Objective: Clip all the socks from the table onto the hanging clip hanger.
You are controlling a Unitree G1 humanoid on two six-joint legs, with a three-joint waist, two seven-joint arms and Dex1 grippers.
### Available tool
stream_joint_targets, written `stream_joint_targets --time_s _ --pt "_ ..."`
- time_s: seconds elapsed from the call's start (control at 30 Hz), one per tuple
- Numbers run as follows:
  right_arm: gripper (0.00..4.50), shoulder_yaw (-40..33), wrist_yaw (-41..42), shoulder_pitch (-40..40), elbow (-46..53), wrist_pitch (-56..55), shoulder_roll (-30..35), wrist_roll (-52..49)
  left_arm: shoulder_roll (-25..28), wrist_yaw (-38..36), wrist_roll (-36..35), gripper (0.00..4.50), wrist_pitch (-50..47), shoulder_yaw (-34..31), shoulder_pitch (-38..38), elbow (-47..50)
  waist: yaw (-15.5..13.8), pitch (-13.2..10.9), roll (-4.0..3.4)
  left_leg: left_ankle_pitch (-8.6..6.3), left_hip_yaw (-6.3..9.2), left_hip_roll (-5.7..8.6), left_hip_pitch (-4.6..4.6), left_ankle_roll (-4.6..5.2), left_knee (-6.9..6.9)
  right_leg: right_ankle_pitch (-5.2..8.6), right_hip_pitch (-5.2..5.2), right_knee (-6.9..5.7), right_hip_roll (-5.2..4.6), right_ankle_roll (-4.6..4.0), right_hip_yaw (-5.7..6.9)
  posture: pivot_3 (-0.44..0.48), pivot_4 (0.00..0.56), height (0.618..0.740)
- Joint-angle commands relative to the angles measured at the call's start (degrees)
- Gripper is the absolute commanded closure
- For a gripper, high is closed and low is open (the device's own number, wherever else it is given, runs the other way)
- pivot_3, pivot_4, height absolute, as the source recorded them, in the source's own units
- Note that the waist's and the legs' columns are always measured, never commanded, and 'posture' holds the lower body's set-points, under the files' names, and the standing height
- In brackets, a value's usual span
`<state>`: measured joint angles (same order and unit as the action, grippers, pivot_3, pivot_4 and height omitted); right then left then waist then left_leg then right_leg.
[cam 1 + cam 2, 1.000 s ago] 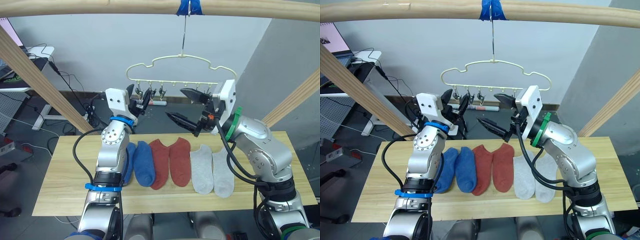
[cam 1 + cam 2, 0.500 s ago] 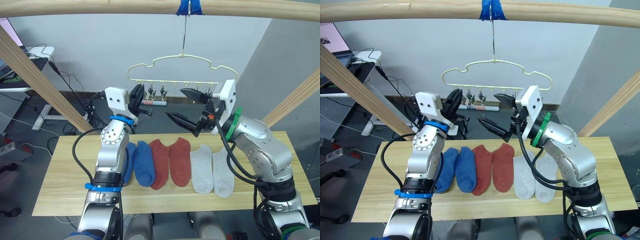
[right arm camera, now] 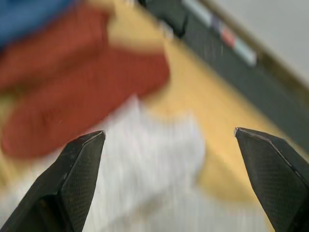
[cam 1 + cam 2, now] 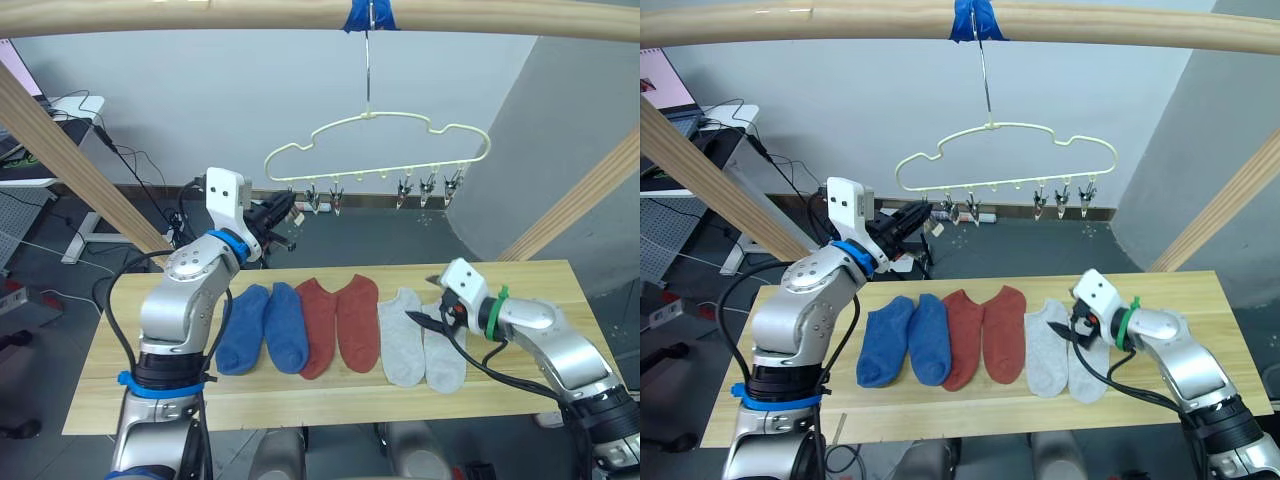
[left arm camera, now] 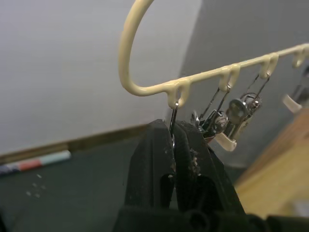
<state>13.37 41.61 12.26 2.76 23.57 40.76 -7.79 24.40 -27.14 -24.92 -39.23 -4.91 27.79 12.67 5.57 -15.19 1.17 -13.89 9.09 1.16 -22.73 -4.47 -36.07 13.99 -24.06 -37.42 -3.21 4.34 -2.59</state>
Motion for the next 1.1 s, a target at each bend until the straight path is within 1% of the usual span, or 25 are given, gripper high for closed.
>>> stream_joint_targets --time_s 0.03,0.07,0.1,0.2,0.33,0.43,0.53,0.6,0.73,0.77,0.8,0.87,0.93,1.0,1.07,1.1 --pt "0.0 2.0 2.7 0.9 -4.3 0.0 3.2 4.6 5.4 -4.7 -7.8 4.49 -11.3 -3.1 0.7 4.0 0.1 -0.1 0.02 0.0 -0.02 0.01 0.04 0.0 -0.01 0.01 0.0 -0.12 0.0 0.01 -0.04 -0.104 0.284 0.74" --pt "0.0 2.0 2.6 1.4 -5.8 -0.2 2.8 5.1 6.3 -5.3 -9.5 4.49 -13.3 -3.5 1.0 4.1 0.1 -0.2 0.04 0.0 -0.03 0.01 0.07 0.0 -0.03 0.03 0.0 -0.2 0.0 0.04 -0.05 -0.104 0.284 0.74" --pt "0.0 2.5 2.9 1.9 -7.5 -0.6 2.8 5.9 6.7 -5.4 -12.1 4.49 -16.4 -4.7 1.5 4.0 0.2 -0.2 0.04 0.01 -0.02 0.01 0.11 0.01 -0.04 0.17 0.0 -0.25 0.0 0.26 -0.05 -0.099 0.281 0.74" --pt "0.0 2.6 3.0 2.9 -10.8 -1.1 1.8 7.4 6.6 -4.5 -17.8 4.49 -23.5 -7.6 2.7 3.4 0.2 -0.2 0.06 0.04 -0.02 0.01 0.19 0.04 -0.05 0.18 0.02 -0.38 0.01 0.29 -0.08 -0.098 0.282 0.74" --pt "0.0 2.7 2.6 4.0 -15.9 -3.1 -0.3 8.8 3.7 -0.9 -26.5 4.49 -32.9 -13.4 4.2 2.2 0.2 -0.2 0.09 0.06 -0.01 0.01 0.19 0.04 -0.08 0.18 0.02 -0.44 0.01 0.29 -0.08 -0.096 0.285 0.74" --pt "0.62 2.7 2.8 4.5 -18.5 -5.0 -1.5 9.5 3.5 0.7 -28.6 4.5 -35.5 -14.3 4.5 2.6 0.2 -0.3 0.17 0.06 -0.02 0.01 0.2 0.03 -0.08 0.17 0.02 -0.43 0.01 0.27 -0.09 -0.094 0.284 0.74" --pt "1.64 2.4 3.3 4.5 -19.5 -6.2 -2.0 10.0 3.4 2.1 -29.5 4.5 -36.0 -14.7 4.7 2.6 0.1 -0.3 0.17 0.08 -0.01 0.01 0.22 0.0 -0.08 0.04 0.04 -0.43 0.01 0.05 -0.09 -0.092 0.285 0.74" --pt "2.34 2.2 3.8 4.3 -19.2 -7.1 -1.9 10.2 3.5 3.1 -27.8 4.5 -33.9 -14.1 4.5 2.5 0.1 -0.3 0.17 0.09 -0.02 0.02 0.27 -0.02 -0.08 0.0 0.09 -0.42 0.01 -0.01 -0.1 -0.092 0.285 0.74" --pt "3.72 0.3 3.5 3.2 -16.3 -8.7 -1.8 9.1 3.1 3.8 -28.2 4.5 -32.9 -13.6 4.4 2.4 -0.1 -0.3 0.18 0.12 -0.01 0.02 0.28 -0.08 -0.08 0.01 0.09 -0.43 0.01 0.0 -0.1 -0.095 0.285 0.74" --pt "4.14 -0.4 3.4 2.8 -15.3 -8.9 -1.7 8.8 3.1 3.9 -28.5 4.5 -32.8 -13.6 4.5 2.3 -0.1 -0.3 0.19 0.12 -0.02 0.02 0.27 -0.08 -0.08 0.0 0.08 -0.42 0.01 -0.01 -0.1 -0.097 0.284 0.74" --pt "4.42 -1.3 3.6 2.3 -13.4 -8.4 -1.3 8.1 3.2 3.8 -28.5 4.5 -32.6 -13.5 4.5 2.1 -0.1 -0.3 0.19 0.12 -0.02 0.02 0.26 -0.08 -0.08 0.0 0.08 -0.41 0.01 -0.02 -0.11 -0.098 0.284 0.74" --pt "4.47 -2.8 4.6 1.2 -10.0 -7.5 -0.5 6.9 3.2 3.8 -28.7 4.5 -32.5 -13.4 4.6 1.7 -0.2 -0.3 0.18 0.12 -0.02 0.02 0.24 -0.08 -0.07 -0.01 0.06 -0.4 0.0 -0.03 -0.12 -0.102 0.285 0.74" --pt "4.47 -5.5 6.5 -0.8 -3.8 -5.3 1.3 4.6 2.9 3.9 -29.1 4.5 -32.6 -13.4 4.7 1.5 -0.3 -0.3 0.14 0.12 -0.03 0.03 0.21 -0.09 -0.07 -0.01 0.04 -0.4 0.0 -0.03 -0.13 -0.104 0.286 0.74" --pt "4.47 -7.0 7.6 -2.0 0.1 -3.5 2.3 3.1 2.9 3.9 -29.3 4.5 -32.6 -13.2 4.7 1.4 -0.4 -0.4 0.15 0.12 -0.03 0.03 0.2 -0.09 -0.07 -0.01 0.03 -0.38 -0.01 -0.03 -0.13 -0.107 0.285 0.74" --pt "4.47 -8.2 9.1 -2.9 4.5 -0.8 4.0 1.4 2.1 4.8 -30.4 4.5 -33.1 -13.9 5.0 1.0 -0.4 -0.4 0.16 0.12 -0.03 0.03 0.21 -0.09 -0.07 0.0 0.04 -0.38 0.0 -0.01 -0.13 -0.107 0.285 0.74" --pt "4.47 -9.7 10.5 -3.2 9.2 3.0 5.1 -1.5 1.4 5.5 -31.1 4.5 -33.5 -14.4 5.3 0.4 -0.4 -0.4 0.17 0.12 -0.03 0.03 0.21 -0.09 -0.07 0.02 0.04 -0.38 -0.01 0.02 -0.13 -0.114 0.286 0.74"
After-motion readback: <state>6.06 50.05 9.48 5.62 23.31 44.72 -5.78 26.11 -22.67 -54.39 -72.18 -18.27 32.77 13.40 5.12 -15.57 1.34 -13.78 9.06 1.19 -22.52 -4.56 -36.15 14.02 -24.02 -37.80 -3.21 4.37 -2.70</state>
